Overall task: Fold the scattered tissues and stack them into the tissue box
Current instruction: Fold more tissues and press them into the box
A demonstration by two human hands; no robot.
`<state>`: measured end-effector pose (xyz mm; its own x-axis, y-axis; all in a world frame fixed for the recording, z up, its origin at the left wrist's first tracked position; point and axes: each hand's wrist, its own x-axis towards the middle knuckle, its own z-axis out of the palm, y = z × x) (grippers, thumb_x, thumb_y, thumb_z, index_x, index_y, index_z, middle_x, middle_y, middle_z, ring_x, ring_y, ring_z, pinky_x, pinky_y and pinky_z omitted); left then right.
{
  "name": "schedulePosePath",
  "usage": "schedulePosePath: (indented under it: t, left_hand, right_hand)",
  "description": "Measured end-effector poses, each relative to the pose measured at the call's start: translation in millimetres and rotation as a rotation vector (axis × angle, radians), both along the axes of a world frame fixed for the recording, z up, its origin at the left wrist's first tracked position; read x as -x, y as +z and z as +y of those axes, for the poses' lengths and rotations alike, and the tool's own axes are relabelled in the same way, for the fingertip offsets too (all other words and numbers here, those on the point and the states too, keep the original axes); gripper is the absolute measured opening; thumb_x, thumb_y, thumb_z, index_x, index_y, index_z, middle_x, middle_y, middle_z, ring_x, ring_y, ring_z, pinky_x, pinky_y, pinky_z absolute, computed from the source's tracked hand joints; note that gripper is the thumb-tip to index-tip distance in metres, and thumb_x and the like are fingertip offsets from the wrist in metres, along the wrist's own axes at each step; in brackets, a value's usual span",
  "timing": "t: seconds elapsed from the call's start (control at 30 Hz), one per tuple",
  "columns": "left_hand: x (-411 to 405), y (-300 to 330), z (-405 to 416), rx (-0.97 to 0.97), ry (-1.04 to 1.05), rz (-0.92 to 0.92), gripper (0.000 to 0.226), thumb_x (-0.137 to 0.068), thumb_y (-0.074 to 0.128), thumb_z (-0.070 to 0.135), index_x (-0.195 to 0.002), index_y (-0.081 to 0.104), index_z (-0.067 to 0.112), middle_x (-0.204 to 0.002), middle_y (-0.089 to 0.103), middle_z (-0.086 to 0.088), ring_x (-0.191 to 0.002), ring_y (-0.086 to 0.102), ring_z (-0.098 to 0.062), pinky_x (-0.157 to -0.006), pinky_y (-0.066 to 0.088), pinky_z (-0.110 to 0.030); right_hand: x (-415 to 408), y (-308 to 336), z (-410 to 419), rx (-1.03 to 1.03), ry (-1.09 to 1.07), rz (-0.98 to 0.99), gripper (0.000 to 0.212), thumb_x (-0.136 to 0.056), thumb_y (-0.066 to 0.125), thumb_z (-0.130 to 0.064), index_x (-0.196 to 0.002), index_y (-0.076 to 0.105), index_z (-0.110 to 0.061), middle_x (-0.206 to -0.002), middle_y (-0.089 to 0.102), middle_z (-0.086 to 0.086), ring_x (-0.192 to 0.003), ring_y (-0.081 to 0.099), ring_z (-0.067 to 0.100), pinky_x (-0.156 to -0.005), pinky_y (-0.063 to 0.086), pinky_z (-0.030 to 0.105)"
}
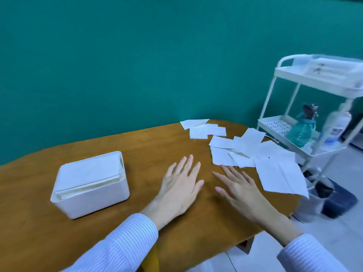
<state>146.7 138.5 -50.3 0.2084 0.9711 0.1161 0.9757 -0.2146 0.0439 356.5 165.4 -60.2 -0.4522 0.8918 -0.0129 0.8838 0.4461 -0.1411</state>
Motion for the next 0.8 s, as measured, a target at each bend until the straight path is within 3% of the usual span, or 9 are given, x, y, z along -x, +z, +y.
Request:
schedulePosePath:
  t: [0.2,0.3,0.43,0.57,0.67,0.8]
  left_hand:
    - [-86.0,-26.9,41.4,0.159,-0.141,0.015,0.063,-0.107,0.026,0.050,-0.160,0.013,0.019,-0.169,0.002,-0.005,-0.155,0.006,-0.020,-0.124,0.009,-0.041]
    - [-115.9,-34.7,67.5,0.192,-0.191,0.040,0.063,-0.106,0.025,0.052,-0.160,0.011,0.022,-0.169,0.000,-0.003,-0.155,0.002,-0.023,-0.124,0.011,-0.044]
    - [-139.2,-38.0,95.9,0.209,-0.205,0.076,0.062,-0.105,0.021,0.056,-0.160,0.004,0.032,-0.168,-0.007,-0.004,-0.154,-0.007,-0.030,-0.125,0.007,-0.048]
    - [-146.7,-42.9,110.6,0.229,-0.213,0.077,0.061,-0.102,0.016,0.062,-0.158,0.004,0.042,-0.168,-0.007,-0.003,-0.154,-0.009,-0.033,-0.123,0.005,-0.054]
    - [-139.3,-51.3,111.3,0.280,-0.244,0.089,0.062,-0.100,0.012,0.067,-0.157,0.003,0.045,-0.169,-0.007,-0.001,-0.154,-0.008,-0.032,-0.123,0.003,-0.054]
    - [-115.9,-57.3,93.5,0.264,-0.285,0.086,0.061,-0.100,0.014,0.067,-0.157,0.003,0.047,-0.169,-0.006,0.004,-0.154,-0.005,-0.029,-0.124,0.006,-0.048]
  right_hand:
    - [-75.5,-27.8,10.1,0.007,-0.189,-0.032,0.056,-0.100,0.019,-0.058,-0.153,0.018,-0.040,-0.166,-0.001,-0.006,-0.153,-0.004,0.019,-0.122,0.006,0.040]
    - [-97.0,-38.0,24.1,-0.017,-0.282,-0.011,0.053,-0.103,0.026,-0.053,-0.153,0.021,-0.037,-0.166,0.003,-0.003,-0.153,0.000,0.023,-0.120,0.015,0.041]
    - [-110.8,-41.6,45.2,-0.031,-0.397,-0.023,0.055,-0.104,0.021,-0.053,-0.155,0.013,-0.036,-0.165,0.002,0.003,-0.152,0.001,0.031,-0.118,0.016,0.046]
    - [-114.2,-45.1,56.7,0.036,-0.384,-0.022,0.056,-0.104,0.016,-0.053,-0.155,0.015,-0.032,-0.163,0.008,0.006,-0.151,0.004,0.030,-0.119,0.016,0.047]
    - [-115.7,-49.4,51.5,0.001,-0.315,-0.057,0.069,-0.096,0.000,-0.062,-0.154,0.017,-0.029,-0.163,0.014,0.004,-0.150,0.008,0.026,-0.118,0.018,0.041]
    - [-113.9,-55.3,39.2,0.015,-0.209,-0.001,0.060,-0.101,0.011,-0.054,-0.156,0.016,-0.032,-0.165,0.011,-0.002,-0.152,0.004,0.020,-0.120,0.011,0.038]
